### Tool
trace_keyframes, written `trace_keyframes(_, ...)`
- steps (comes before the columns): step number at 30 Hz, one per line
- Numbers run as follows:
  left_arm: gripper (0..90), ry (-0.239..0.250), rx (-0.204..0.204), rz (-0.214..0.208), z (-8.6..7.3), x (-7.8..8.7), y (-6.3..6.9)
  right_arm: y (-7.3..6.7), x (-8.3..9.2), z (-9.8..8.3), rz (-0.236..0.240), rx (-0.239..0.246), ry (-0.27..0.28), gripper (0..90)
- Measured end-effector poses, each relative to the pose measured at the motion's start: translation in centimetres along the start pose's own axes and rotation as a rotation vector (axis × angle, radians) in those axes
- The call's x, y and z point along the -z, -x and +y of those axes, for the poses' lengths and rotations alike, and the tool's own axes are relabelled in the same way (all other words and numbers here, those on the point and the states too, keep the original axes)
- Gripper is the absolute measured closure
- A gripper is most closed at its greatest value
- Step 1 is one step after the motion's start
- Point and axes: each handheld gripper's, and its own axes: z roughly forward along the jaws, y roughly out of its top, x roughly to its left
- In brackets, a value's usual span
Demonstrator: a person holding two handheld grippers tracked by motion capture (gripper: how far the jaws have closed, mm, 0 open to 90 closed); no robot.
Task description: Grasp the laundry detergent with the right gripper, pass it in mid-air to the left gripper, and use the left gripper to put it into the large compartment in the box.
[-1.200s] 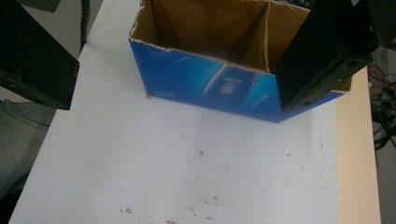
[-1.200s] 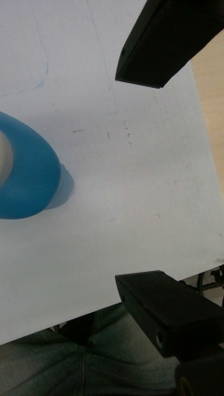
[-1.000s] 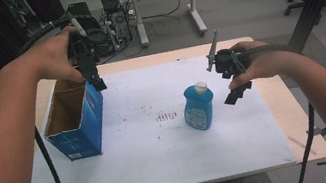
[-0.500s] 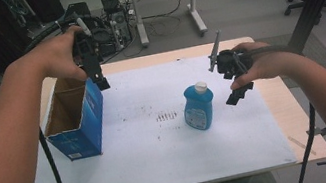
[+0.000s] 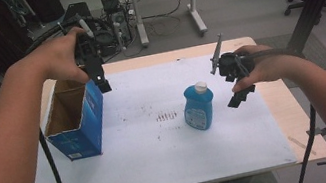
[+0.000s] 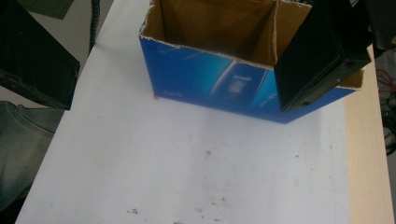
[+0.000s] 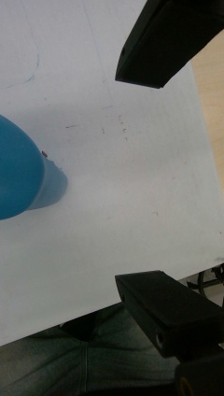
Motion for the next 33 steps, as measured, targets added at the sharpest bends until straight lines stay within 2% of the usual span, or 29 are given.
trace_keyframes(6,0.6,0.006,-0.016,0.019,0.1,0.3,1.3,-0.4,0.2,-0.1,-0.006,0.004,0.011,4.0)
trace_keyframes(12,0.5,0.029,-0.030,0.011,0.2,0.5,2.4,-0.8,-0.1,-0.3,-0.004,0.004,0.010,4.0)
trace_keyframes(25,0.2,0.022,-0.052,0.005,-0.3,-0.7,4.9,-1.6,-1.0,-1.2,0.008,-0.002,0.025,4.0)
trace_keyframes(33,0.2,0.018,-0.063,-0.011,-0.4,-1.8,5.9,-1.8,-1.4,-1.3,0.014,0.000,0.037,4.0)
